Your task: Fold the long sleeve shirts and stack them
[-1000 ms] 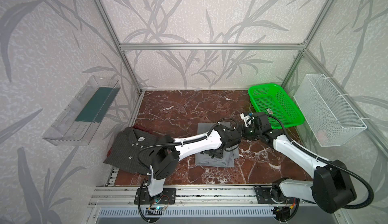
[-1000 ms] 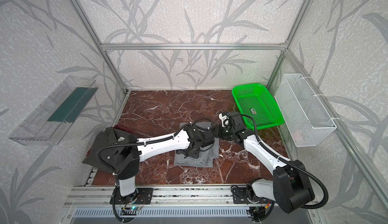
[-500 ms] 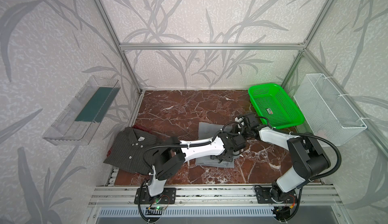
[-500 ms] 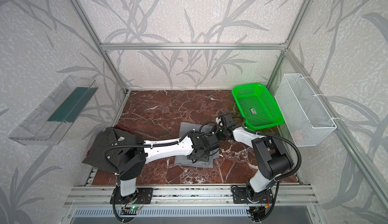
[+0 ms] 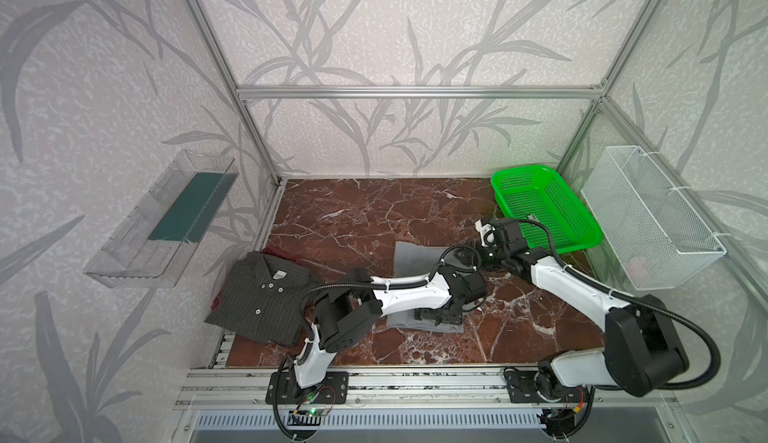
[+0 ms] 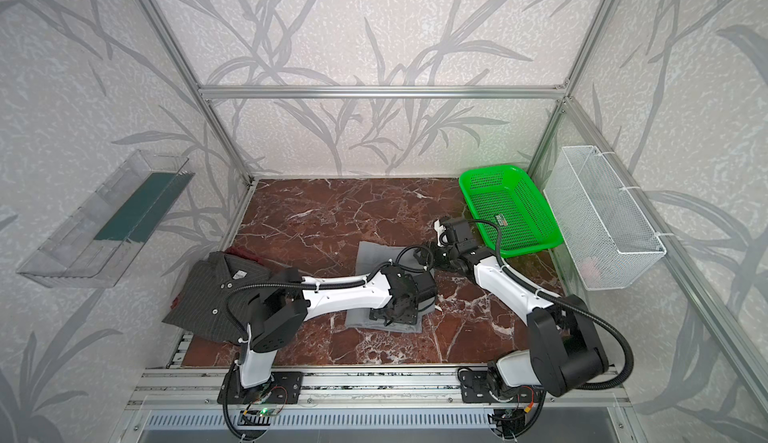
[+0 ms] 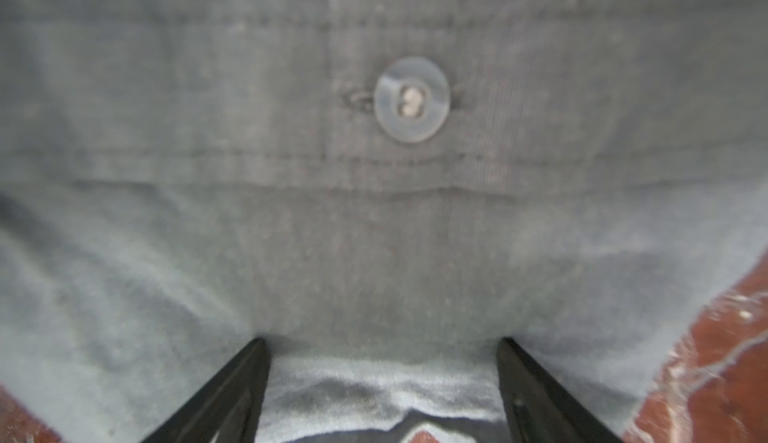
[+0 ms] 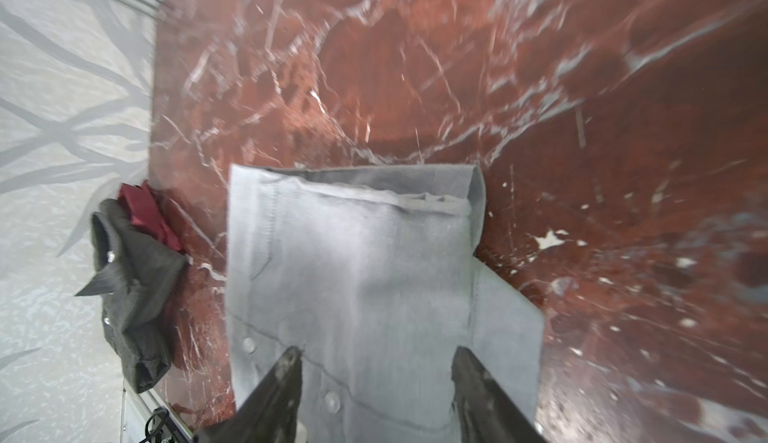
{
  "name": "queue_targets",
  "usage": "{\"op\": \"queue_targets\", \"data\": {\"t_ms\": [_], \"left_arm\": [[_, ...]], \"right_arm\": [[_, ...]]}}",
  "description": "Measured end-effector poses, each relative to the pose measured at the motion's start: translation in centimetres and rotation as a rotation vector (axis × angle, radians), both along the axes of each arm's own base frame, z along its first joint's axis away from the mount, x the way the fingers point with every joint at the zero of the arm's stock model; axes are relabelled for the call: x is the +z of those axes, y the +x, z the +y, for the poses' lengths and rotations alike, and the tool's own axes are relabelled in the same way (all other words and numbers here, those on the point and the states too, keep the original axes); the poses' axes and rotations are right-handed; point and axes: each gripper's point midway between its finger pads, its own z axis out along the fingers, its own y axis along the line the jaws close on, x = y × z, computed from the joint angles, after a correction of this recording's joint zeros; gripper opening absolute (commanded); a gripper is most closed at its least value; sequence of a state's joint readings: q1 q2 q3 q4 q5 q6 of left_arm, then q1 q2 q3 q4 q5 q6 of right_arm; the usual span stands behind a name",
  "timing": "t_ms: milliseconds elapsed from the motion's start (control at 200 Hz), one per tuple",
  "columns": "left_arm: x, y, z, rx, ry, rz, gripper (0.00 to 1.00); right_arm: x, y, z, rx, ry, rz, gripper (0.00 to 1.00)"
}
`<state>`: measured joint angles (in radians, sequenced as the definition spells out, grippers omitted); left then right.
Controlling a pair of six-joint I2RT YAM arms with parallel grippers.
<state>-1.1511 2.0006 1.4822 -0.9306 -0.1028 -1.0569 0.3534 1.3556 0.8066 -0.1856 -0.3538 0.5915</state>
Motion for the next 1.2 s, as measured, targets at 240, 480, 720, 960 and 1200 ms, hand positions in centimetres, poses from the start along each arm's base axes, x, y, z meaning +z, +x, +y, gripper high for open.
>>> {"op": "queue_targets", "data": {"t_ms": [240, 480, 720, 960, 1200], "left_arm": [[4.9, 1.2, 0.0, -0.013, -0.066, -0.07, 0.92], [4.9, 3.3, 0.8, -0.02, -0.044, -0.063, 0.92], [1.4, 5.0, 0.9, 0.002, 0.016, -0.001, 0.92], [-0.3, 6.3, 1.8, 0.04, 0.012, 0.057, 0.92], [-1.4, 6.1, 1.5, 0.042, -0.024, 0.08, 0.92]], "right_arm": [[-4.4, -3.9, -2.0, 0.031, -0.052, 0.088, 0.63], [-7.5, -6.4, -2.1, 0.064, -0.045, 0.155, 0.63], [-8.9, -6.0, -1.5, 0.08, -0.013, 0.137, 0.63], [-9.0, -5.6, -0.6, 0.108, 0.042, 0.083, 0.62], [-8.8, -5.2, 0.6, 0.137, 0.125, 0.037, 0.6]]}}
